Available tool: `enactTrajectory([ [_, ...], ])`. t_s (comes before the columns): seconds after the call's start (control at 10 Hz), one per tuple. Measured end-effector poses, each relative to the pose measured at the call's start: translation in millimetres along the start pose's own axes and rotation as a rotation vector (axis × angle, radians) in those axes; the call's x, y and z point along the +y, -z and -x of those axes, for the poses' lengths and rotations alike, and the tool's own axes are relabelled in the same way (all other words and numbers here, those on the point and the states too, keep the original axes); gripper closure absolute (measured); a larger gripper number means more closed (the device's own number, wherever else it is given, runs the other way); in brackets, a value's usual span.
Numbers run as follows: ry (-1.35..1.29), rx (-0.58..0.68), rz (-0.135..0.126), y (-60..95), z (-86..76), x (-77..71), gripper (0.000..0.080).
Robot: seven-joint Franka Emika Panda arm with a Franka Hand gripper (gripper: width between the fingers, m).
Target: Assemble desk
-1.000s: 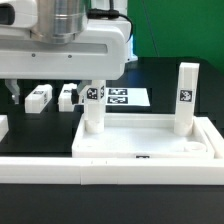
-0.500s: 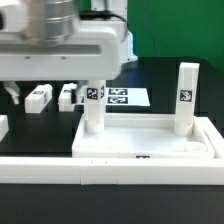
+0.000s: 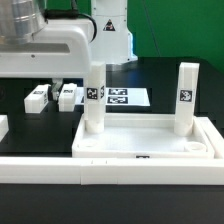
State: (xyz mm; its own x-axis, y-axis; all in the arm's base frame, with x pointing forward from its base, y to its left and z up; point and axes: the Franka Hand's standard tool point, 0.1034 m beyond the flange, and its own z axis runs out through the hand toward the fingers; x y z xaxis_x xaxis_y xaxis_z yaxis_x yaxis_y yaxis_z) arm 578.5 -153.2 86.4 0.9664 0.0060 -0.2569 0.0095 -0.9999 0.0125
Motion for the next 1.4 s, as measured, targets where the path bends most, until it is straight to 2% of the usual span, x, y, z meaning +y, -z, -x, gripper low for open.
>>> enactTrajectory([
  [0.1, -0.014, -0.006, -0.008, -2.2, 2.1, 1.6, 0.015],
  [0.2, -0.103, -0.052, -0.068, -11.2, 17.2, 10.3, 0.015],
  [0.3, -0.142, -0.078, -0.096, -17.1, 29.7, 20.0, 0.015],
  [0.4, -0.191, -0.124, -0.153, -23.0, 45.5, 18.4, 0.015],
  [0.5, -0.251, -0.197, -0.229, -23.7, 62.9, 14.2, 0.015],
  [0.6, -0.28, -0.203, -0.218, -20.7, 62.4, 13.9, 0.015],
  [1.0, -0.278, -0.209, -0.222, -24.0, 63.5, 12.2, 0.015],
  [1.1, -0.349, -0.236, -0.26, -32.9, 78.9, 12.2, 0.015],
  [1.3, -0.39, -0.251, -0.271, -52.7, 110.3, 6.9, 0.015],
  [1.4, -0.39, -0.249, -0.267, -59.7, 118.7, 1.8, 0.015],
])
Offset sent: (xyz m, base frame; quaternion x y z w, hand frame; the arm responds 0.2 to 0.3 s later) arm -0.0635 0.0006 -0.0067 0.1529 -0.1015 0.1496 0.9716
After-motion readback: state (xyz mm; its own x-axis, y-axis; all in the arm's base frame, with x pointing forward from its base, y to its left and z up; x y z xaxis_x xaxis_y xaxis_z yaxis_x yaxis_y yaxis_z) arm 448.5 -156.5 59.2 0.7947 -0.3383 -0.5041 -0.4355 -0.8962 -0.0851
